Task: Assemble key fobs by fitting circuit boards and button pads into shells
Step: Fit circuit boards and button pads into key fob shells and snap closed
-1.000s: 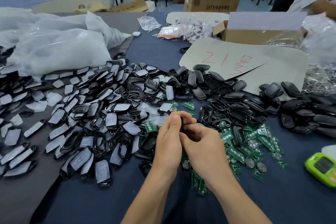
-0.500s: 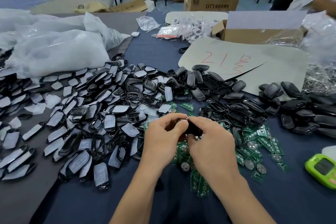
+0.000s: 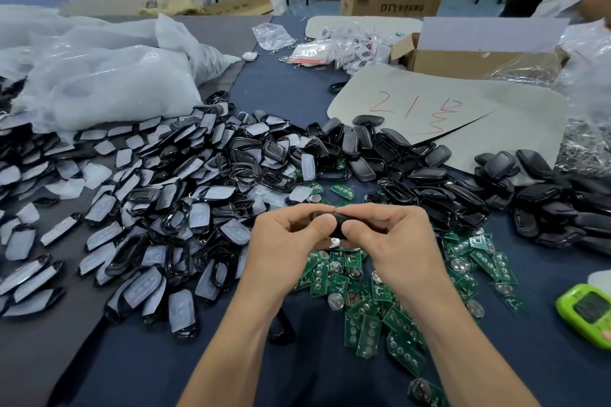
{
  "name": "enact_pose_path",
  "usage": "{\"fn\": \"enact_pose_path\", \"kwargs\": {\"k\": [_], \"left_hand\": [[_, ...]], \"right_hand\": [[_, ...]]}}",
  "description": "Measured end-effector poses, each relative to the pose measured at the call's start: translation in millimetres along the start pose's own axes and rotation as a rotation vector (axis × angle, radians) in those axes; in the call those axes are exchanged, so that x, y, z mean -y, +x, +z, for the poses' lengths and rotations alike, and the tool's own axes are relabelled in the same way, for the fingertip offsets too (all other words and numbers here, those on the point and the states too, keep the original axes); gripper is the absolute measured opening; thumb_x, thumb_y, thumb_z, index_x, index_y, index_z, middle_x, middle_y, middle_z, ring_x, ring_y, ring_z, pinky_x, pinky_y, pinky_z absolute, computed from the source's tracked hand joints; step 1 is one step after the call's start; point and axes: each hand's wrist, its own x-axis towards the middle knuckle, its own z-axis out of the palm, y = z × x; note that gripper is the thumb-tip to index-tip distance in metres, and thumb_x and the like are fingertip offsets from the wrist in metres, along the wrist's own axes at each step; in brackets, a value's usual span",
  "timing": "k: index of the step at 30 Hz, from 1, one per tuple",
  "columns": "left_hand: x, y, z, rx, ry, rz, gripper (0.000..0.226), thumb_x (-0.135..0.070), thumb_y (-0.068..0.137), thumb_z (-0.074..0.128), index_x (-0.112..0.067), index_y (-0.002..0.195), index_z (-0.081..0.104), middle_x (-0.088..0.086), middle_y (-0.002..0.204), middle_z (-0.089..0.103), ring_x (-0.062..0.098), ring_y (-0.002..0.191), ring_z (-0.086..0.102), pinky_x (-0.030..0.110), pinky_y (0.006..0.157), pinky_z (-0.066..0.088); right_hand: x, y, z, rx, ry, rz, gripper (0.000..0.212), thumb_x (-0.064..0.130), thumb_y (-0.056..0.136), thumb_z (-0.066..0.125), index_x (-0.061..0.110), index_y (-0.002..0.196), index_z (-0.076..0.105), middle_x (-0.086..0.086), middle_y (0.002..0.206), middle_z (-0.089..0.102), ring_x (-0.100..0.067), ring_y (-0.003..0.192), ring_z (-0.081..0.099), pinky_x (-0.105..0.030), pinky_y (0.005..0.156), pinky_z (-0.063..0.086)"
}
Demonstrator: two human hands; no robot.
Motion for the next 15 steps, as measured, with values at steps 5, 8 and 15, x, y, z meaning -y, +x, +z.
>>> {"fn": "enact_pose_path", "kwargs": {"k": [5,8,15], "left_hand": [[-7,-3,-1,0.016,0.019,0.112,0.027,-0.008,0.089,0.078,-0.034,0.088,0.086,0.006,0.084,0.081,0.020,0.079,0.077,0.031,0.073,0.064],[-12,-7,2,0.005,0.027,0.205,0.026,-0.017,0.082,0.077,-0.042,0.085,0.084,0.000,0.078,0.080,0.015,0.069,0.074,0.025,0.067,0.061],[-17,-5,-1,0.040,0.016,0.238,0.019,-0.022,0.083,0.079,-0.036,0.095,0.084,0.004,0.087,0.080,0.018,0.080,0.073,0.042,0.074,0.063]], "right_hand": [[5,-9,4,-0.064,-0.012,-0.096,0.049,0.002,0.085,0.079,0.051,0.091,0.079,0.014,0.080,0.079,-0.010,0.075,0.076,-0.040,0.079,0.064],[7,-14,3,-0.110,-0.001,-0.152,0.046,0.002,0.084,0.080,0.047,0.093,0.080,0.016,0.083,0.079,-0.009,0.079,0.077,-0.037,0.079,0.063],[10,-17,1,-0.163,-0.017,-0.277,0.031,0.019,0.083,0.076,0.045,0.100,0.080,0.020,0.090,0.079,-0.009,0.085,0.077,-0.030,0.078,0.062]]}}
